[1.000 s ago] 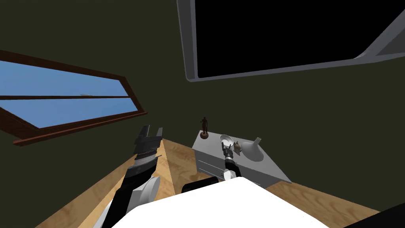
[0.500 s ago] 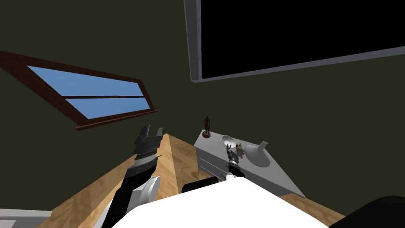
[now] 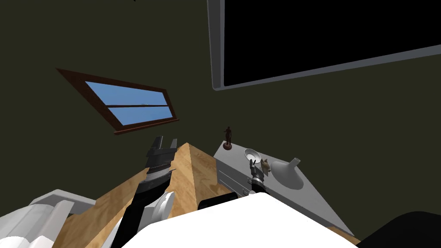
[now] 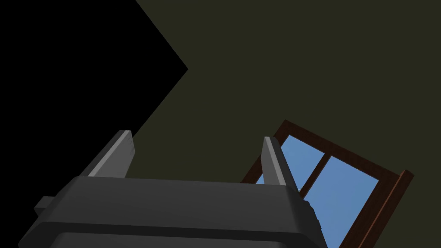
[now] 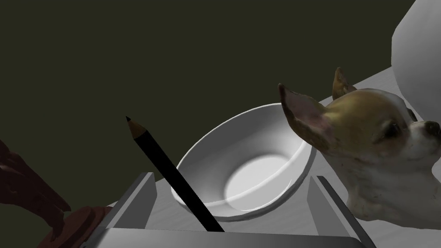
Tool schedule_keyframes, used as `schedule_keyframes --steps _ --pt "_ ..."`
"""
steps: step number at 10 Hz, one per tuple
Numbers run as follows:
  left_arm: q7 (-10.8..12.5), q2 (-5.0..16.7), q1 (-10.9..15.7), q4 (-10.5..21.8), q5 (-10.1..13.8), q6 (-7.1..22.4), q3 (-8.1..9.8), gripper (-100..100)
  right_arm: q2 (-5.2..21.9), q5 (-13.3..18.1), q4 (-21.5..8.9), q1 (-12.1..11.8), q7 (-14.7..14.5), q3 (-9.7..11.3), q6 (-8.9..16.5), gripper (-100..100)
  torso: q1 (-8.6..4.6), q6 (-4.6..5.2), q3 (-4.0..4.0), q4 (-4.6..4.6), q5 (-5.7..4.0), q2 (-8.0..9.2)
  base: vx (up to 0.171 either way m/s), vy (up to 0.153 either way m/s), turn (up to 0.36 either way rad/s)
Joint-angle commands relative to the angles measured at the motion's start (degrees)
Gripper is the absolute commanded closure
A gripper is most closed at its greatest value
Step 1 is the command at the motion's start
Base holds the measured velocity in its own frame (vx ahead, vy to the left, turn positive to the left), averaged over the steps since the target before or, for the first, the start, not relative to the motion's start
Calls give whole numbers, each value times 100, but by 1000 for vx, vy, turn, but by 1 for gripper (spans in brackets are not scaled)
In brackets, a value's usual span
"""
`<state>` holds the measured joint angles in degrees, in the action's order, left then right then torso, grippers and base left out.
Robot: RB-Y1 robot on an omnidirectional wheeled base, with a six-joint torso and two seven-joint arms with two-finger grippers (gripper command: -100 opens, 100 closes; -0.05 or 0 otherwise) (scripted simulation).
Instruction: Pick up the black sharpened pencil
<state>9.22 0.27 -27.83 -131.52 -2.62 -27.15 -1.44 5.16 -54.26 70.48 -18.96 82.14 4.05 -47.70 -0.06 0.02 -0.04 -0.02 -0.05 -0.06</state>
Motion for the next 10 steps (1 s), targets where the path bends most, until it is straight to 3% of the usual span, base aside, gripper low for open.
schedule_keyframes --steps 1,4,10 --pt "0 0 0 0 0 0 0 0 -174 50 177 -251 -36 -276 -43 -100 0 0 0 0 0 0 -18 -22 107" --pt "0 0 0 0 0 0 0 0 -174 50 177 -251 -36 -276 -43 -100 -7 -1 3 1 -2 4 -22 -24 149" --pt "0 0 -1 0 0 0 0 0 -174 50 177 -251 -36 -276 -43 -100 4 2 -5 -2 1 -8 4 4 1"
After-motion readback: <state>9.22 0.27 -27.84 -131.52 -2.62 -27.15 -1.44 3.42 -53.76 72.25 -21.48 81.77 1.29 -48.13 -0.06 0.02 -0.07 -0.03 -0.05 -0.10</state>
